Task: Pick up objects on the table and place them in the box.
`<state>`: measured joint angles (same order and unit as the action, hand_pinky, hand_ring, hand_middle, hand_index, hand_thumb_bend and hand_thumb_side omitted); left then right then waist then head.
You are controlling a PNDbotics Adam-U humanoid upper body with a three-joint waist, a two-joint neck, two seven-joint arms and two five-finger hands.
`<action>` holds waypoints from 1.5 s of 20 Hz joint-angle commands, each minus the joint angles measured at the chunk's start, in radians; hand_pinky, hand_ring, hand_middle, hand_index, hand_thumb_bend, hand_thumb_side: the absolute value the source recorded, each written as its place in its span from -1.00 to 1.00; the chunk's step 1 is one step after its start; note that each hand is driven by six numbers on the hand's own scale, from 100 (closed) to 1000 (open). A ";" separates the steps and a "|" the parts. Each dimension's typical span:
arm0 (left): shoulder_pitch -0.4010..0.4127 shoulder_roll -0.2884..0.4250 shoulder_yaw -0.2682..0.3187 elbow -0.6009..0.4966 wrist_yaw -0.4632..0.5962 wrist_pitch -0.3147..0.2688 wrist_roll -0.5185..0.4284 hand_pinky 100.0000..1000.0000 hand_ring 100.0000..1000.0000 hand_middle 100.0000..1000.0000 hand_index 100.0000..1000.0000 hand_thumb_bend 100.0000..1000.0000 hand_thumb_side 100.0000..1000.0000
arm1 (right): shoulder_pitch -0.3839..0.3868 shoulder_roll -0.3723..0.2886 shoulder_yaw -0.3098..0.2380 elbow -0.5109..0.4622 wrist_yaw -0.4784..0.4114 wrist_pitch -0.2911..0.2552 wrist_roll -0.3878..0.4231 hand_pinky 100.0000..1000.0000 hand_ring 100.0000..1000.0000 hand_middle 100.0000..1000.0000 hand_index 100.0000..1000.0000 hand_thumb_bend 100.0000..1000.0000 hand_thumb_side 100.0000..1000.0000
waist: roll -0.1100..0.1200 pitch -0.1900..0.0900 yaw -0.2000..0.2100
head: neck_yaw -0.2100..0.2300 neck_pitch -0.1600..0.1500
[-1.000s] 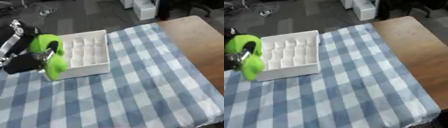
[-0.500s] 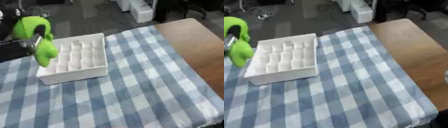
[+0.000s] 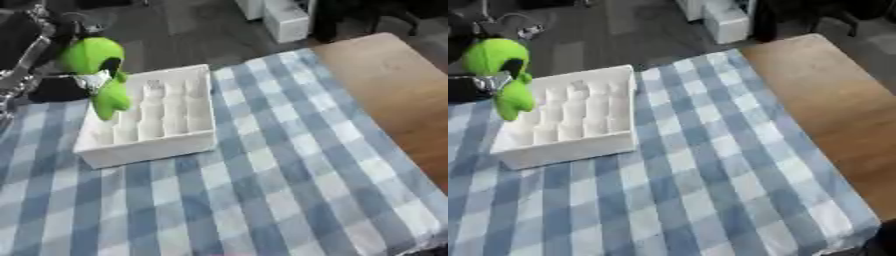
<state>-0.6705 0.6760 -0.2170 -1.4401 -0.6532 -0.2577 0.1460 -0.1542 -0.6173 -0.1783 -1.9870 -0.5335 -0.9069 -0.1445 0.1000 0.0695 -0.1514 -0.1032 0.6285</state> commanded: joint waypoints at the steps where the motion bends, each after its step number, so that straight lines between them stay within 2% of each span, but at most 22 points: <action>1: -0.046 0.013 0.010 0.114 -0.067 -0.086 0.050 -1.00 -1.00 -1.00 -0.70 -0.63 -0.08 | -0.024 -0.029 -0.001 -0.013 -0.008 0.000 0.004 -0.25 0.01 0.05 0.24 -0.96 1.00 | -0.003 -0.004 -0.006 | 0.017 -0.028; 5: -0.087 0.009 0.029 0.264 -0.170 -0.141 0.097 -1.00 -1.00 -1.00 -0.71 -0.60 -0.10 | -0.040 -0.023 0.003 -0.013 -0.015 0.000 0.007 -0.26 0.00 0.04 0.23 -0.95 1.00 | -0.001 0.009 -0.020 | 0.021 -0.038; 10: -0.116 -0.008 0.061 0.386 -0.269 -0.168 0.157 -1.00 -1.00 -1.00 -0.68 -0.63 -0.05 | -0.051 -0.015 0.005 -0.013 -0.018 0.000 0.008 -0.26 0.00 0.05 0.24 -0.95 1.00 | -0.001 0.022 -0.029 | 0.020 -0.050; 16: -0.120 -0.029 0.070 0.467 -0.337 -0.171 0.161 -1.00 -1.00 -1.00 -0.64 -0.70 0.07 | -0.057 -0.013 0.010 -0.013 -0.020 0.000 0.008 -0.26 0.00 0.05 0.24 -0.94 1.00 | 0.000 0.026 -0.033 | 0.020 -0.064; 18: -0.117 -0.033 0.061 0.479 -0.353 -0.178 0.143 -1.00 -1.00 -1.00 -0.54 -0.67 0.13 | -0.056 -0.014 0.011 -0.013 -0.023 0.000 0.005 -0.26 0.00 0.05 0.23 -0.94 1.00 | 0.000 0.025 -0.033 | 0.018 -0.071; 19: -0.115 -0.034 0.056 0.483 -0.359 -0.181 0.129 -1.00 -1.00 -1.00 -0.60 -0.67 0.10 | -0.056 -0.015 0.011 -0.013 -0.024 0.000 0.003 -0.26 0.00 0.05 0.23 -0.94 1.00 | 0.001 0.024 -0.033 | 0.017 -0.072; 20: -0.111 -0.036 0.047 0.490 -0.366 -0.185 0.104 -0.93 -0.50 -0.49 -0.07 -0.44 0.48 | -0.056 -0.015 0.011 -0.013 -0.025 0.000 0.002 -0.26 0.00 0.05 0.23 -0.94 1.00 | 0.001 0.023 -0.033 | 0.016 -0.073; 21: -0.107 -0.039 0.040 0.498 -0.372 -0.190 0.066 -1.00 -0.59 -0.57 -0.14 -0.46 0.42 | -0.055 -0.016 0.010 -0.013 -0.025 0.000 0.001 -0.26 0.00 0.05 0.23 -0.94 1.00 | 0.001 0.023 -0.033 | 0.015 -0.072; 22: -0.104 -0.043 0.033 0.503 -0.375 -0.197 0.023 -0.45 -0.03 0.12 0.33 -0.19 0.68 | -0.055 -0.017 0.010 -0.013 -0.025 0.000 0.000 -0.26 0.00 0.05 0.23 -0.94 1.00 | 0.001 0.022 -0.033 | 0.014 -0.072; 23: -0.104 -0.046 0.028 0.503 -0.377 -0.204 -0.021 -0.53 -0.10 0.02 0.29 -0.22 0.63 | -0.054 -0.017 0.009 -0.013 -0.025 0.000 -0.001 -0.26 0.00 0.05 0.23 -0.94 1.00 | 0.001 0.022 -0.032 | 0.013 -0.072; 24: -0.102 -0.049 0.025 0.501 -0.372 -0.209 -0.062 -0.16 0.23 0.43 0.49 -0.08 0.90 | -0.053 -0.017 0.009 -0.013 -0.024 0.000 -0.001 -0.26 0.00 0.05 0.23 -0.94 1.00 | 0.001 0.021 -0.031 | 0.012 -0.070; 25: -0.102 -0.052 0.022 0.497 -0.361 -0.211 -0.101 -0.16 0.23 0.43 0.49 -0.08 0.90 | -0.052 -0.017 0.009 -0.013 -0.024 0.000 -0.001 -0.26 0.00 0.05 0.23 -0.94 1.00 | 0.001 0.021 -0.031 | 0.011 -0.069; 26: -0.102 -0.054 0.019 0.492 -0.348 -0.209 -0.138 0.08 0.40 0.55 0.56 0.01 1.00 | -0.051 -0.017 0.009 -0.013 -0.023 0.000 0.000 -0.26 0.00 0.05 0.23 -0.94 1.00 | 0.001 0.020 -0.030 | 0.011 -0.069; 27: -0.102 -0.055 0.018 0.484 -0.333 -0.205 -0.172 0.08 0.40 0.55 0.56 0.01 1.00 | -0.050 -0.017 0.009 -0.013 -0.022 0.000 0.000 -0.26 0.00 0.05 0.23 -0.94 1.00 | 0.000 0.020 -0.029 | 0.010 -0.068; 28: -0.101 -0.056 0.016 0.475 -0.318 -0.200 -0.199 0.24 0.51 0.65 0.62 0.05 1.00 | -0.049 -0.017 0.010 -0.013 -0.021 0.000 0.000 -0.26 0.00 0.05 0.23 -0.93 1.00 | 0.000 0.019 -0.029 | 0.010 -0.068; 29: -0.099 -0.056 0.016 0.466 -0.302 -0.194 -0.221 0.22 0.50 0.64 0.62 0.05 1.00 | -0.049 -0.018 0.010 -0.013 -0.020 0.000 0.000 -0.26 0.00 0.05 0.23 -0.93 1.00 | 0.000 0.019 -0.028 | 0.011 -0.067; 30: -0.095 -0.059 0.018 0.452 -0.281 -0.189 -0.233 0.34 0.56 0.71 0.66 0.04 1.00 | -0.048 -0.018 0.010 -0.013 -0.019 0.000 0.001 -0.26 0.01 0.05 0.24 -0.94 1.00 | 0.000 0.018 -0.027 | 0.012 -0.066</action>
<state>-0.7552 0.5971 -0.2021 -0.9636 -0.9563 -0.4504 -0.0596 -0.1993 -0.6151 -0.1635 -1.9870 -0.5537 -0.9062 -0.1417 0.1059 0.1049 -0.1811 -0.0953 0.5702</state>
